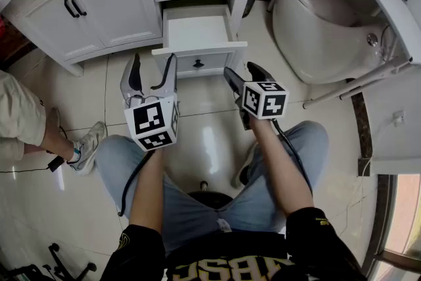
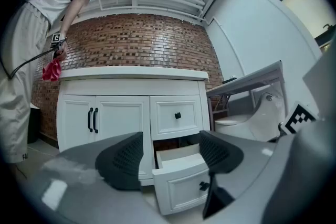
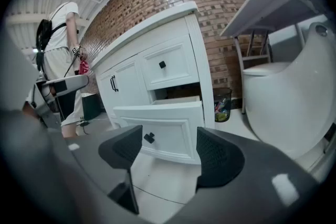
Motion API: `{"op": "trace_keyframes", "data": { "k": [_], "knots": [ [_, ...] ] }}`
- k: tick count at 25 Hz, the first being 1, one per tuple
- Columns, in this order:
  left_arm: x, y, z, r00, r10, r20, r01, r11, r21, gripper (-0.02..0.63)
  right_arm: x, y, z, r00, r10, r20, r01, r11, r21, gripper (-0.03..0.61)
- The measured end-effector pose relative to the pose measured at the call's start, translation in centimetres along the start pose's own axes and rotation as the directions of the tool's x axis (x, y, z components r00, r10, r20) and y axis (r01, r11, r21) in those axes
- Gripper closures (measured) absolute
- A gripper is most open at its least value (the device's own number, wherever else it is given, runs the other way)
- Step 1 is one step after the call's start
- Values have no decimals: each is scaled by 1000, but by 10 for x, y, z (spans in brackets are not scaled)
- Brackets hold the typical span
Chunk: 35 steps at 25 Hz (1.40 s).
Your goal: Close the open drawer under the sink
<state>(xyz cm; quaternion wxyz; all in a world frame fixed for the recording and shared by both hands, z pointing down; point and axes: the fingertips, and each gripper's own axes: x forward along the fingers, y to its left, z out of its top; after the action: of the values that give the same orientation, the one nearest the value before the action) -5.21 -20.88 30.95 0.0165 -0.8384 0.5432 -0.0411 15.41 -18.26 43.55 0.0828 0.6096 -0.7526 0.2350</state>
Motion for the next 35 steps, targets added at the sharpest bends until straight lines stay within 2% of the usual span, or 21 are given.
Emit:
{"op": "trace_keyframes", "data": {
  "k": [4,9,14,16,18,22,28,31,35],
  "knots": [
    [8,6,-8,1000,3,-14,-3,1000,7,275,31,6,-13,996,65,-56,-64,998,28,284],
    [17,14,-13,1000,18,-23,-18,1000,7,275,69,15,-26,987,102,-121,-97,994,42,323],
    [24,25,-23,999,23,-48,-23,1000,15,275,107,33,-37,973,130,-190,-135,991,-14,375],
    [27,31,-25,998,27,-55,-26,1000,15,275,117,39,-41,964,161,-213,-165,986,1,413],
    [30,35,-25,998,29,-54,-29,1000,1,275,124,41,-37,958,180,-222,-184,983,1,488],
    [31,51,-29,996,54,-68,-53,999,7,275,150,37,-23,961,128,-246,-152,985,-81,503],
    [27,72,-36,992,87,-95,-90,995,-32,275,197,19,8,981,19,-193,-46,989,-138,518],
    [30,73,-38,993,71,-98,-77,995,-61,275,225,9,28,987,50,-155,-68,991,-116,515],
    [35,68,-36,994,57,-92,-63,996,-59,276,259,-3,52,986,62,-153,-90,979,-183,517]
  ]
}}
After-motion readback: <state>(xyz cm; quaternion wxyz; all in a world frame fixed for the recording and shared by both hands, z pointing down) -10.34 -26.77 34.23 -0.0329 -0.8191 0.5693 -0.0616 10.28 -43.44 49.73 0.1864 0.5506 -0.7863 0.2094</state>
